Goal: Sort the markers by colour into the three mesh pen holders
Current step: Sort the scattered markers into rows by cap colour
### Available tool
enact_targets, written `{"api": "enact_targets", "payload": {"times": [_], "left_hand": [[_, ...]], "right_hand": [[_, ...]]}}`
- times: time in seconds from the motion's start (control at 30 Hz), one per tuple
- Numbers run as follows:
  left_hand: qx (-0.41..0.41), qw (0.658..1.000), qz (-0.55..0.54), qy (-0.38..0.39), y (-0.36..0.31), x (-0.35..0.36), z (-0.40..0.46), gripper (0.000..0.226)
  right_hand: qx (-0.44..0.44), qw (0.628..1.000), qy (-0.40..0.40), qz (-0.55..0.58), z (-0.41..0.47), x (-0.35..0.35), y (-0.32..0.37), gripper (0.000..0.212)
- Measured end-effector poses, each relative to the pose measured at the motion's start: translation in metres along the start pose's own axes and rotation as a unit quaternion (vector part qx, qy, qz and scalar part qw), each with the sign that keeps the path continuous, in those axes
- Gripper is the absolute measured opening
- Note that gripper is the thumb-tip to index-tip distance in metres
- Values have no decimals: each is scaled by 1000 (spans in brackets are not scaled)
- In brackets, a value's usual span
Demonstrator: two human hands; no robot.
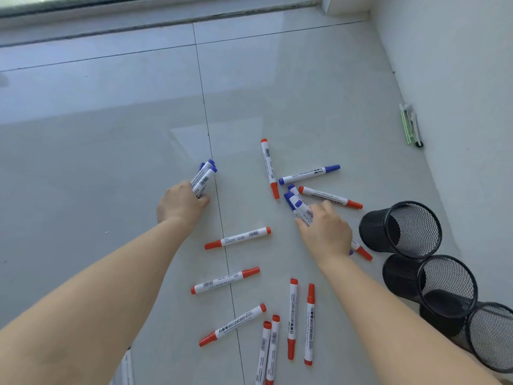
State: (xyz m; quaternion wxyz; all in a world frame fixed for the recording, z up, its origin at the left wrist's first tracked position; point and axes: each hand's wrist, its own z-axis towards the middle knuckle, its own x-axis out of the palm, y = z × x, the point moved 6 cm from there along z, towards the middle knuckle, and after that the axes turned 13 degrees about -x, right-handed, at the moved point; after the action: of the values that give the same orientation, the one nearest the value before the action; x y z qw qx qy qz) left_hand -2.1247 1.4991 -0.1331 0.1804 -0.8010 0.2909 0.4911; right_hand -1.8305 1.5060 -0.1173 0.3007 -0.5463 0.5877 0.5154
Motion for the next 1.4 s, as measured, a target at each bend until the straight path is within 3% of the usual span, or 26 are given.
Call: {"api": "enact_targets", "payload": {"times": [0.17, 0.3, 0.57, 0.77, 1.07, 1.3, 1.4], "left_hand": [[-34, 998, -42, 20, 18, 2, -15, 21], [-23, 996, -80, 20, 16, 0, -27, 20], [72, 986, -148, 33, -67, -8, -50, 12], [232, 972, -36, 19, -158, -12, -62, 22], [310, 944, 114, 15, -213, 27, -77, 20], [287, 949, 131, 5, -225, 34, -79, 16], [263, 961, 88, -3, -221, 23, -82, 15]], "right_hand": [[-5, 999, 38, -31, -9, 7, 5, 28], [13, 1000, -8, 16, -6, -4, 5, 21], [50, 997, -20, 57, 3, -11, -11, 23], [48, 998, 21, 30, 4, -3, -11, 24], [-2, 999, 35, 6, 2, 8, -6, 24], [-27, 998, 50, 21, 4, 12, -5, 33], [-40, 997, 69, 1, 2, 12, -6, 37]]}}
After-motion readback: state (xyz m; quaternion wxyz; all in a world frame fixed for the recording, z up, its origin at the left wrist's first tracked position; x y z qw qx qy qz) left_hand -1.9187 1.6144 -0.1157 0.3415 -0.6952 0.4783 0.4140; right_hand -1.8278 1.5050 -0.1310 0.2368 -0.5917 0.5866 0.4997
